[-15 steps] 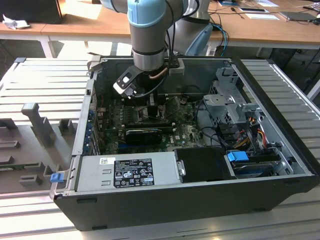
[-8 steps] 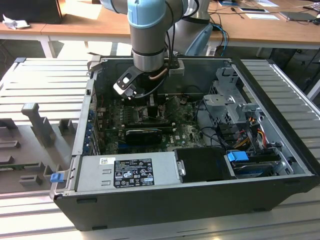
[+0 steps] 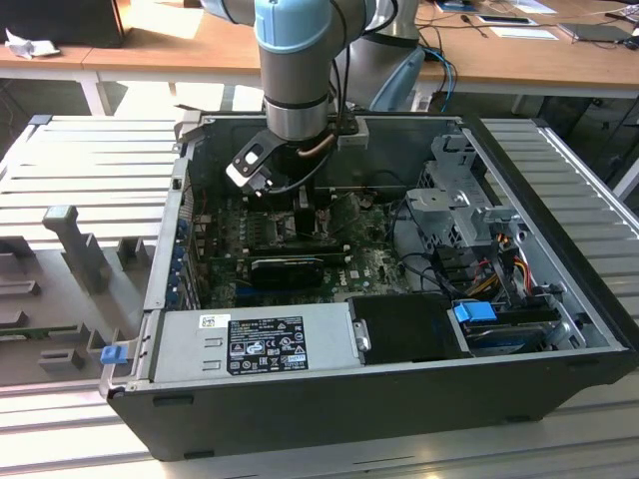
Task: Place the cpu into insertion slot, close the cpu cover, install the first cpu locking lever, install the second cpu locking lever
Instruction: 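Place the cpu into insertion slot, then close the cpu cover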
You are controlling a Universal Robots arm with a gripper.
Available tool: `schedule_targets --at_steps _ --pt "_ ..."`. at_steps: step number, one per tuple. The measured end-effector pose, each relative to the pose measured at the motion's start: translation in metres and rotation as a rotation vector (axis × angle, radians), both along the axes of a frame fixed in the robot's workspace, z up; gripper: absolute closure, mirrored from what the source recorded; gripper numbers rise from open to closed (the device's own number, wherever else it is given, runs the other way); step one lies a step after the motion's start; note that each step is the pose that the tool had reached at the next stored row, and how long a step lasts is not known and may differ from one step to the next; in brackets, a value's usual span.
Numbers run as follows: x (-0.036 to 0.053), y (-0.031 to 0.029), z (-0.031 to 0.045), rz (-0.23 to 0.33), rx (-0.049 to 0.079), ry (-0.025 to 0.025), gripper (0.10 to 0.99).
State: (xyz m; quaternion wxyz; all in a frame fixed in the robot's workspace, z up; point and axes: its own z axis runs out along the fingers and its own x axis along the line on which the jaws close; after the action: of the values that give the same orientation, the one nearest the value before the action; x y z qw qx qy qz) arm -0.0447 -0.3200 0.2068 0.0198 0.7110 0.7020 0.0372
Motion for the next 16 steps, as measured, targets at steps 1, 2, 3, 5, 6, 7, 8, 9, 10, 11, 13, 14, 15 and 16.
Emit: schedule_targets --at_steps 1,2,3,5,6,7,8,9,10,11,13,14,15,16 --pt "0.0000 0.0000 0.0029 0.000 0.000 0.0010 0.561" --pt "0.0001 0.0000 0.0069 0.000 0.000 0.0025 0.745" --pt "0.0001 0.0000 0.0079 0.000 0.000 0.0028 0.804" --pt "0.0001 0.0000 0.0106 0.000 0.000 0.0034 0.980" --pt "0.0001 0.0000 0.0119 0.000 0.000 0.0033 0.980" --pt "0.0001 0.0000 0.0128 0.000 0.000 0.0034 0.980" --pt "0.0001 0.0000 0.0141 0.000 0.000 0.0033 0.980" --pt "0.0001 0.0000 0.0151 -0.001 0.000 0.0033 0.980" --pt "0.0001 0.0000 0.0157 -0.001 0.000 0.0034 0.980" --pt "0.0001 0.0000 0.0161 -0.001 0.000 0.0034 0.980" --pt "0.0001 0.0000 0.0168 -0.001 0.000 0.0034 0.980" --pt "0.0002 0.0000 0.0168 -0.001 0.000 0.0031 0.980" --pt "0.0004 0.0000 0.0169 -0.002 0.001 0.0035 0.980" --pt "0.0012 -0.0001 0.0169 -0.002 0.001 0.0039 0.980"
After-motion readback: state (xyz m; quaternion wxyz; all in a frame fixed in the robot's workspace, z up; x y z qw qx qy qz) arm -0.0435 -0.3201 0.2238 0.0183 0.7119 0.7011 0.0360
